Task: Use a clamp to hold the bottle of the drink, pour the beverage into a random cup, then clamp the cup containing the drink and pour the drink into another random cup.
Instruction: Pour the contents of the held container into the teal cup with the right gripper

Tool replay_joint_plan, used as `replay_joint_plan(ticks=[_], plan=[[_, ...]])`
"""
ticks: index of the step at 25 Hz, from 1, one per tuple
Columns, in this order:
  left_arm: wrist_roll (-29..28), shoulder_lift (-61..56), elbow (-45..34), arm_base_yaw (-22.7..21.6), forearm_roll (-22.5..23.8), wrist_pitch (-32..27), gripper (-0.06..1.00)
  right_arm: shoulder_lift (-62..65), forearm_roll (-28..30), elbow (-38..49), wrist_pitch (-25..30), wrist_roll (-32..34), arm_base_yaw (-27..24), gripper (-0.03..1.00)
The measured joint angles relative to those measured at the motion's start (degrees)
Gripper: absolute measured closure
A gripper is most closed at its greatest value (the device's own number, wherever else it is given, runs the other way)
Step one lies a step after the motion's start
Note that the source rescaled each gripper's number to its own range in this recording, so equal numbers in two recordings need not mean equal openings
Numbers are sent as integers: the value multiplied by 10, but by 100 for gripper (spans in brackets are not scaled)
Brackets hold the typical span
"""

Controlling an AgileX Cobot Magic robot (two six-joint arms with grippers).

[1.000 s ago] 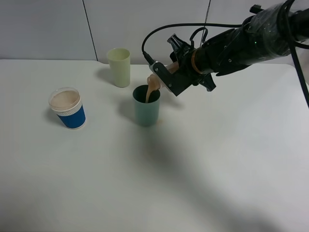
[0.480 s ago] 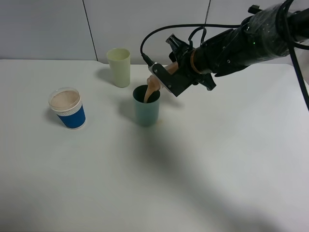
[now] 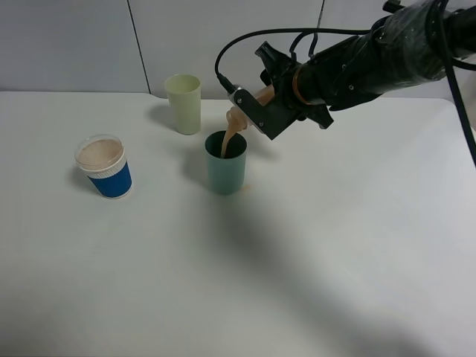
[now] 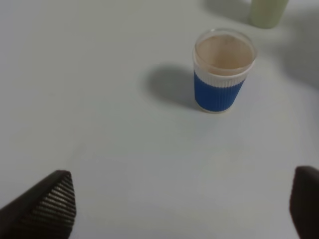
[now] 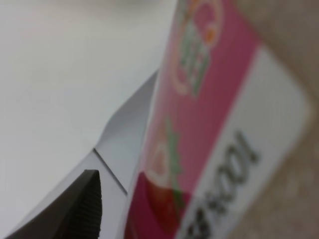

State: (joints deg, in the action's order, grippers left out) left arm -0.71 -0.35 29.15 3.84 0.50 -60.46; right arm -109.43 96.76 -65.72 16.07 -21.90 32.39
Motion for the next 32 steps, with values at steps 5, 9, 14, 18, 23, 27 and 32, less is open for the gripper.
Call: replay_joint_plan(ticks=[5,9,14,18,23,27,32], plan=[[0,0,0,0,0,0,37,0,3,-3,2,0,3,95],[0,0,0,0,0,0,37,0,4,-3,2,-7,7,95],[0,0,0,0,0,0,37,0,7,-3,4,-31,12,95],[0,0,0,0,0,0,37,0,7,-3,8,-33,12,95],[0,0,0,0,0,0,37,0,8,-3,15,-41,14,95],[0,0,0,0,0,0,37,0,8,-3,15,-42,14,95],[0,0,0,0,0,0,37,0,17,-3,16,-42,14,95]])
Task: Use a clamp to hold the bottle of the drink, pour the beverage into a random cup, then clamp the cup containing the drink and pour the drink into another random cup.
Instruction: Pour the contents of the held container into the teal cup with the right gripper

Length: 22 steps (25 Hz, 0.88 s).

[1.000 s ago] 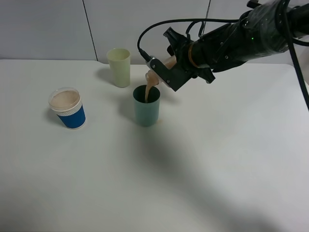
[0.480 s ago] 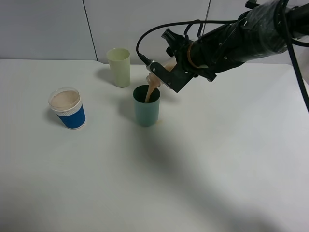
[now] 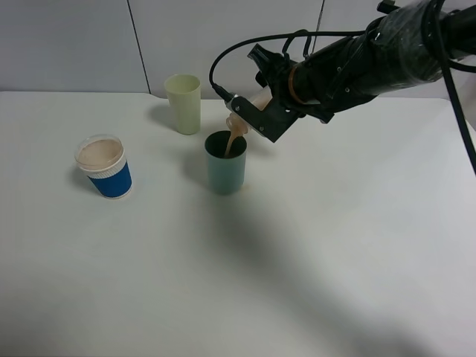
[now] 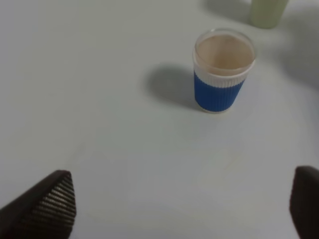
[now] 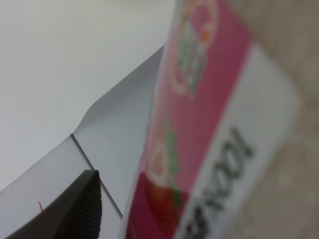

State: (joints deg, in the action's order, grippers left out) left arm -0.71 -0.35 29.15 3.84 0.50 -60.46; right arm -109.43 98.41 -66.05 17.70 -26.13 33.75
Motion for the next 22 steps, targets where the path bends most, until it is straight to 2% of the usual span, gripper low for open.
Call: replay_joint_plan(ticks=[22], plan=[[0,0,0,0,0,0,37,0,8,0,14,-2,9,95]])
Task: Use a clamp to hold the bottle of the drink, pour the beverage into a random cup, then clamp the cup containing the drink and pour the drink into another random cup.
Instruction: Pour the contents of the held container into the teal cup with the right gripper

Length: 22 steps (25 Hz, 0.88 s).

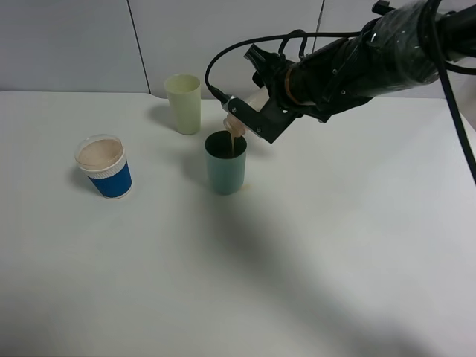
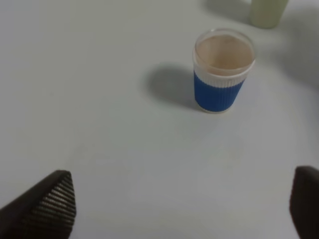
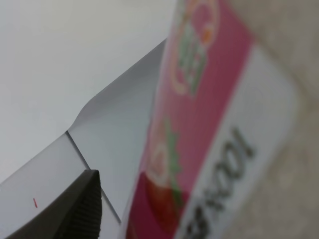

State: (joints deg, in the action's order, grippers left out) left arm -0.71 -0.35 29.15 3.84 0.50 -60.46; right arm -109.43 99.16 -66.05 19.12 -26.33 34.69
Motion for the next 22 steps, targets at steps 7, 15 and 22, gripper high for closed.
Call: replay_joint_plan(ticks=[7,15,22], plan=[[0,0,0,0,0,0,37,0,0,0,10,0,9,95],[0,0,0,0,0,0,37,0,0,0,14,0,12,95],[0,0,0,0,0,0,37,0,0,0,16,0,20,95]])
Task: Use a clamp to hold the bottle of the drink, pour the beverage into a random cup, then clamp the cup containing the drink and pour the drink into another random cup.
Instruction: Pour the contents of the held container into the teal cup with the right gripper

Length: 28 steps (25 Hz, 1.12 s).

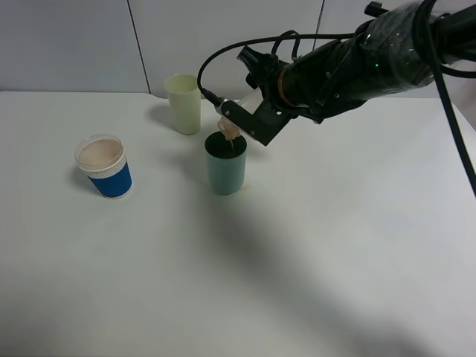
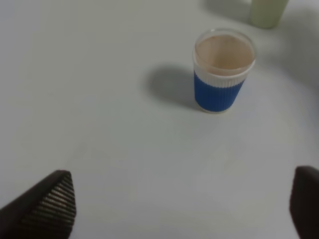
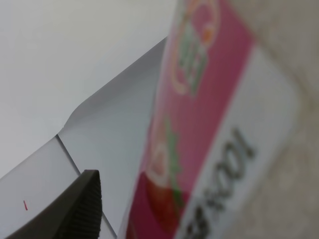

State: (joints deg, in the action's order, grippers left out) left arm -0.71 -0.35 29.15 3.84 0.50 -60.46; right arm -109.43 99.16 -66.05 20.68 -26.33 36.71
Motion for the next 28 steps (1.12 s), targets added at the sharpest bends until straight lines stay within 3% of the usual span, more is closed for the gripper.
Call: replay_joint_plan(ticks=[28], plan=[[0,0,0,0,0,0,37,22,0,-4,0,-85,11,95]])
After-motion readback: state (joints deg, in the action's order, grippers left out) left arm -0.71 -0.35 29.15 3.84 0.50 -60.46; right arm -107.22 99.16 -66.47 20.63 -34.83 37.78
